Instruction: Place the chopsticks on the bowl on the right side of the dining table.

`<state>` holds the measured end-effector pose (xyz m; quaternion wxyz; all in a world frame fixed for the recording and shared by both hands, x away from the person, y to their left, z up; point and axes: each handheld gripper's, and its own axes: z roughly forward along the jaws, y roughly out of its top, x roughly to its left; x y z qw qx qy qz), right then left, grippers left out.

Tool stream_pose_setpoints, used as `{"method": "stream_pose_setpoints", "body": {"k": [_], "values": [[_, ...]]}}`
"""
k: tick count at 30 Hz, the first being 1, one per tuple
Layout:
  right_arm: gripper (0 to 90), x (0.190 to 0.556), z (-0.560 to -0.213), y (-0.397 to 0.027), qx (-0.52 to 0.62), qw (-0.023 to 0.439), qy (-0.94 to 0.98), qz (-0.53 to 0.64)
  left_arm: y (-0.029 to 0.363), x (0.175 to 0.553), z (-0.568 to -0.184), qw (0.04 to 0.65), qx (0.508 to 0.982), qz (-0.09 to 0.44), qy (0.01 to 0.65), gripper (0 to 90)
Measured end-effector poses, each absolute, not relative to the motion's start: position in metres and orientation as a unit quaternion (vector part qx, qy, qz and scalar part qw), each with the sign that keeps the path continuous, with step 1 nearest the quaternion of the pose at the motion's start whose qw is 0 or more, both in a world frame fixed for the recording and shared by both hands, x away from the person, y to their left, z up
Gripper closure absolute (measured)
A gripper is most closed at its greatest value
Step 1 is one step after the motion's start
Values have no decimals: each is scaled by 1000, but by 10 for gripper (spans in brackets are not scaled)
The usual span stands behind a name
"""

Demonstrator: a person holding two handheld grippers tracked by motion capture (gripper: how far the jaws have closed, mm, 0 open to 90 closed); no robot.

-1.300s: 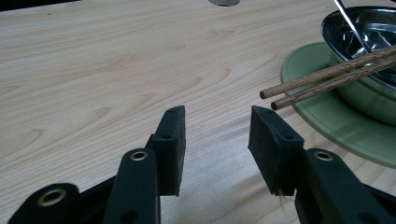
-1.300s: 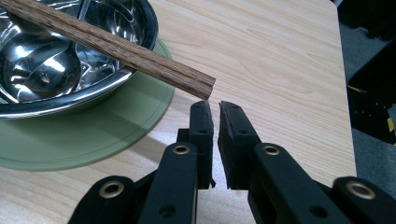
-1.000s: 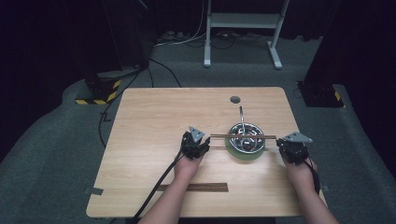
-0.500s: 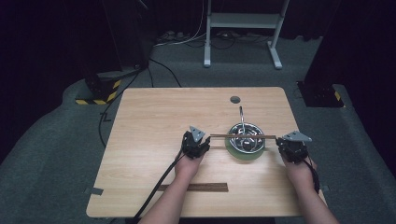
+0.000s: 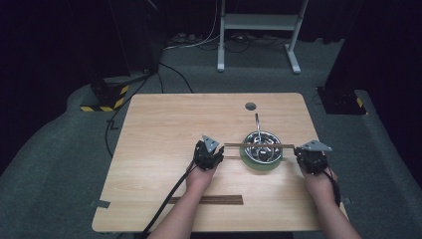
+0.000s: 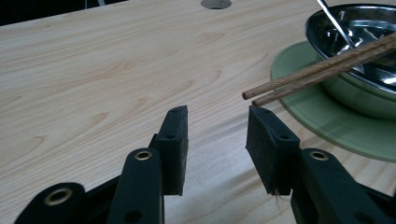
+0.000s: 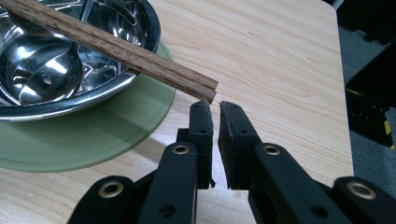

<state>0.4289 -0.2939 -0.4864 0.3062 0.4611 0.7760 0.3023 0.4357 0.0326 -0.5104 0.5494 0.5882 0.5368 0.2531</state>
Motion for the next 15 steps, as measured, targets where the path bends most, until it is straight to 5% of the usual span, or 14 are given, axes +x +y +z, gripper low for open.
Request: {"method": "stream_pose_setpoints", "body": {"k": [15], "values": [[843, 430, -489, -291, 454, 307, 780, 302, 29, 439, -508, 544, 593, 258, 534, 599]]}}
